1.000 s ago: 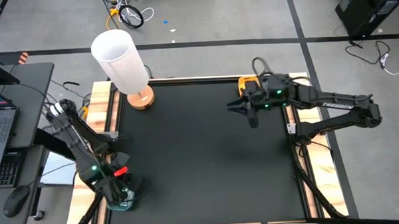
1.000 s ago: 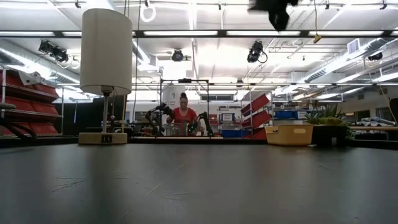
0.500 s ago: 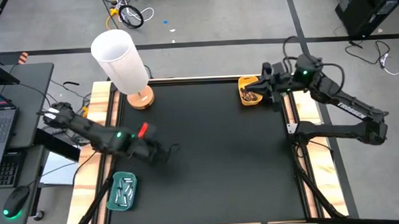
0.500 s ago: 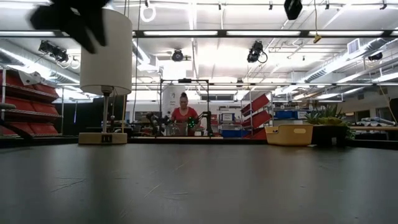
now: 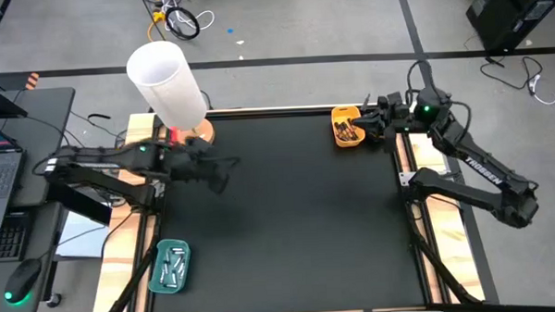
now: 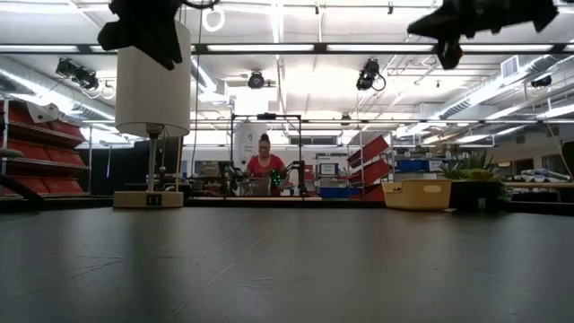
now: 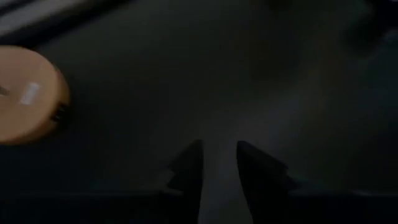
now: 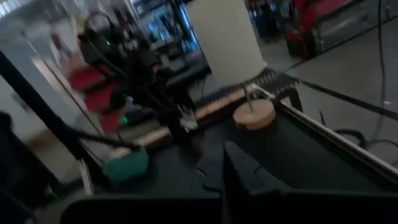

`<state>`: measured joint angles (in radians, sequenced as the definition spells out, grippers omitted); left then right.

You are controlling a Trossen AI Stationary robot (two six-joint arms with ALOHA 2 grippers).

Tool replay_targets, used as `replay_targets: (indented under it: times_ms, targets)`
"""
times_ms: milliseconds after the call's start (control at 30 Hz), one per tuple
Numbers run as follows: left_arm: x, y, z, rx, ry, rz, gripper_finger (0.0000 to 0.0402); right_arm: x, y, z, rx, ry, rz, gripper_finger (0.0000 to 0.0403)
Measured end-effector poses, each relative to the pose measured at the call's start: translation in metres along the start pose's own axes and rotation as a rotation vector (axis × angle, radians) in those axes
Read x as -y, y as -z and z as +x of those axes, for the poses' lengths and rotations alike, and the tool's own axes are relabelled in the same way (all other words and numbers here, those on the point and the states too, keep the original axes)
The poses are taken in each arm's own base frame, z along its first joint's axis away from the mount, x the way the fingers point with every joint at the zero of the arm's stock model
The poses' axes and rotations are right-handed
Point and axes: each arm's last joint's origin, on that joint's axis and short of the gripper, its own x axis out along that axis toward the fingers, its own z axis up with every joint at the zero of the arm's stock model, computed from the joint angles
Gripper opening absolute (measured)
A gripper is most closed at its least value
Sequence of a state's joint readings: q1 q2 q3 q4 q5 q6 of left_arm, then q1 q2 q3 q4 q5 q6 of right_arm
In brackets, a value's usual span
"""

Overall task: Sort batteries
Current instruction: Return to Home Position

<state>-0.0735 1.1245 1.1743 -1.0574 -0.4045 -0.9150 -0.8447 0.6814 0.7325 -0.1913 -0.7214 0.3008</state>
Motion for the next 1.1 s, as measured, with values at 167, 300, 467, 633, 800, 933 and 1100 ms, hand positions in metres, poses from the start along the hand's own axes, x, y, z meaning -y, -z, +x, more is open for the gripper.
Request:
replay_targets:
  times_ms: [167, 300, 467, 633, 800, 933, 1100]
  targets:
    - [-0.027, -0.004, -0.024, 0.112, -0.059, -0.028, 0.0083, 0.013, 0.021, 0.001, 0.145, -0.042, 0.067, 0.0000]
    - [-0.045, -0.005, -0.044, 0.237, -0.053, -0.049, 0.0056, 0.023, 0.036, 0.001, 0.270, -0.085, 0.091, 0.0000]
    - [-0.070, 0.010, -0.048, 0.388, -0.027, -0.138, 0.0028, 0.037, 0.054, -0.001, 0.353, -0.060, 0.174, 0.0000]
    - [-0.086, 0.033, -0.029, 0.471, 0.047, -0.226, 0.0014, 0.043, 0.062, -0.005, 0.377, -0.037, 0.218, 0.0000]
    - [-0.098, 0.057, -0.001, 0.540, 0.109, -0.335, 0.0014, 0.047, 0.064, -0.007, 0.382, -0.012, 0.214, 0.0000]
    - [-0.106, 0.077, 0.025, 0.569, 0.174, -0.450, 0.0014, 0.051, 0.071, -0.009, 0.368, 0.000, 0.242, 0.0000]
    - [-0.111, 0.093, 0.047, 0.614, 0.267, -0.550, 0.0015, 0.058, 0.090, -0.012, 0.361, -0.008, 0.320, 0.0000]
